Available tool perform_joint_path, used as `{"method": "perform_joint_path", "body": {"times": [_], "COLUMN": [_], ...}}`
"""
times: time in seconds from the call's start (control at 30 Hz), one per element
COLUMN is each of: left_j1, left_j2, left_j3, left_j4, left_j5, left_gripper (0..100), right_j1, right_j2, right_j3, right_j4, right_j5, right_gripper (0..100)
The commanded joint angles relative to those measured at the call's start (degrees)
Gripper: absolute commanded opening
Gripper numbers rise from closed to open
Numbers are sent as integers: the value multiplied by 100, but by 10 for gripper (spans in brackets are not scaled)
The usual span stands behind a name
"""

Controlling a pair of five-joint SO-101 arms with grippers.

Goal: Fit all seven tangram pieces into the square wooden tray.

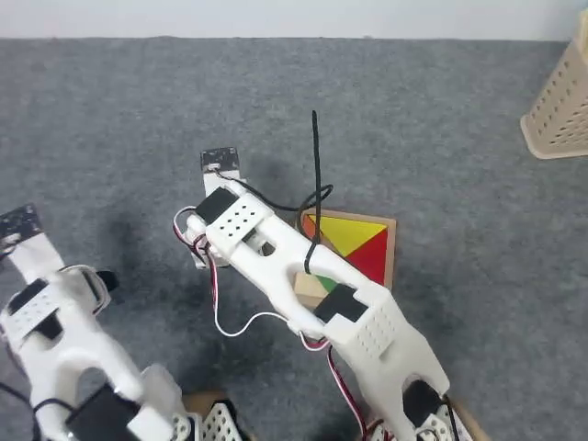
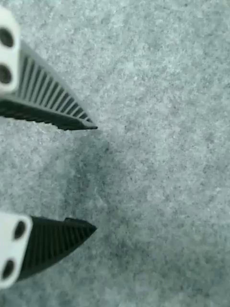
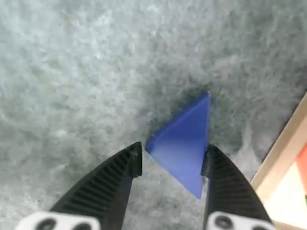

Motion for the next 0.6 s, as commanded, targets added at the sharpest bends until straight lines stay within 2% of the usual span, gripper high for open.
{"method": "perform_joint_path", "body": {"times": [0.0,0.57], "left_j1": [35,35], "left_j2": [-229,-220], "left_j3": [-13,-13], "left_j4": [-114,-114], "left_j5": [26,26], "left_gripper": [280,280], "right_j1": [4,101], "right_j2": [57,681], "right_j3": [-325,-510], "right_j4": [-110,-286], "right_j5": [-88,-88], "right_gripper": [210,206]}}
